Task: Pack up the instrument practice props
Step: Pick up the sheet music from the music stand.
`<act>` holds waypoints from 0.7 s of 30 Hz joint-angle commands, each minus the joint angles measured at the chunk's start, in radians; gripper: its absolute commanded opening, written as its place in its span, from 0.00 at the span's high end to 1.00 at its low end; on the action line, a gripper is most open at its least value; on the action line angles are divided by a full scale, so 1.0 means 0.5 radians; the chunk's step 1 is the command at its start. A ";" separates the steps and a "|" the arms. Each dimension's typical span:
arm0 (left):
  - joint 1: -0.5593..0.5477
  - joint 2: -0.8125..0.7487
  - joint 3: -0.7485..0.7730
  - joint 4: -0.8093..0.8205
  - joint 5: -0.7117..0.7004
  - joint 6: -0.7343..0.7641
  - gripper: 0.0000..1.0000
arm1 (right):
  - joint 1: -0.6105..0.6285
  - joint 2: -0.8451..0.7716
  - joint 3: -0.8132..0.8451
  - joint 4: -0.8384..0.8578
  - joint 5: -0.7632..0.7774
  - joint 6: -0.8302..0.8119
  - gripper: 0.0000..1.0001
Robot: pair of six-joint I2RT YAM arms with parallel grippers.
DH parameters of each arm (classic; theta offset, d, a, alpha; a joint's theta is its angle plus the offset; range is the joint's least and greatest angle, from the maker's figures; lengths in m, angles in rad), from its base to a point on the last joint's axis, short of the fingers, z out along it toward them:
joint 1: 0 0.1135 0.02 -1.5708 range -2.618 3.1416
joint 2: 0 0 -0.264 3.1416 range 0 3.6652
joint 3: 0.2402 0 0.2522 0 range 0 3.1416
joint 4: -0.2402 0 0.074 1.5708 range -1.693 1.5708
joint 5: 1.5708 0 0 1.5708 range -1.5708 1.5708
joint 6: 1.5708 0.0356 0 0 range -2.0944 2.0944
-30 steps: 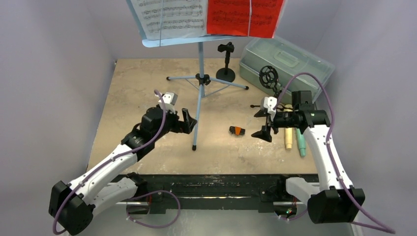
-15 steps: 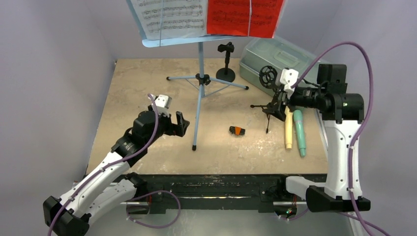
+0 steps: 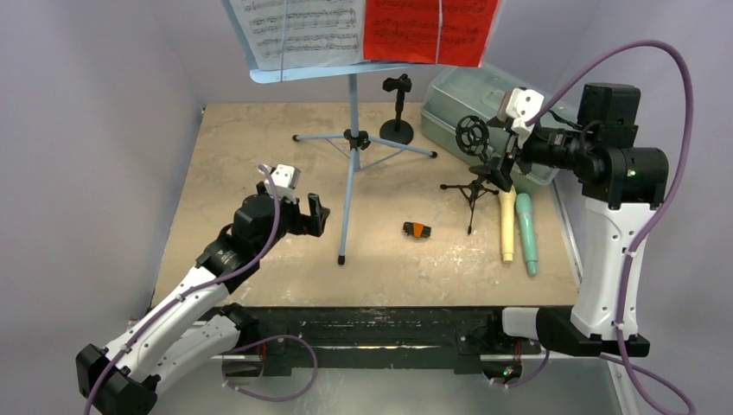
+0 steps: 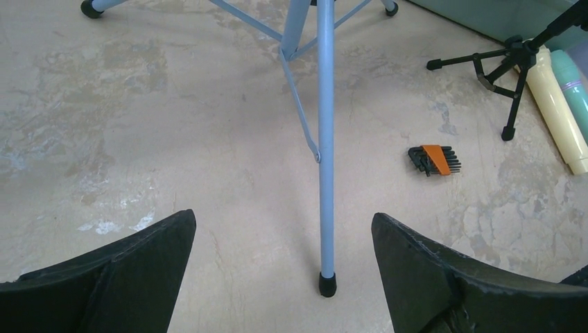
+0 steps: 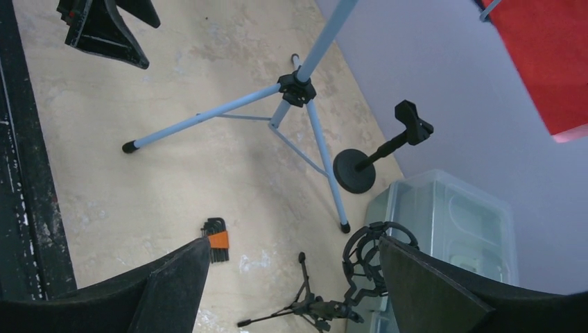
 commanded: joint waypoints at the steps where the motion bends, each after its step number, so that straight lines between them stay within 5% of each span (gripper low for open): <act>1: 0.006 0.006 0.053 0.077 -0.065 0.062 0.02 | -0.008 0.038 0.175 -0.021 -0.004 0.095 0.05; 14: 0.008 0.034 0.053 0.133 -0.103 0.056 0.00 | -0.067 0.210 0.580 0.240 -0.179 0.574 0.04; 21: 0.006 0.029 0.059 0.175 -0.065 0.035 0.00 | -0.124 0.303 0.656 0.736 -0.094 1.352 0.03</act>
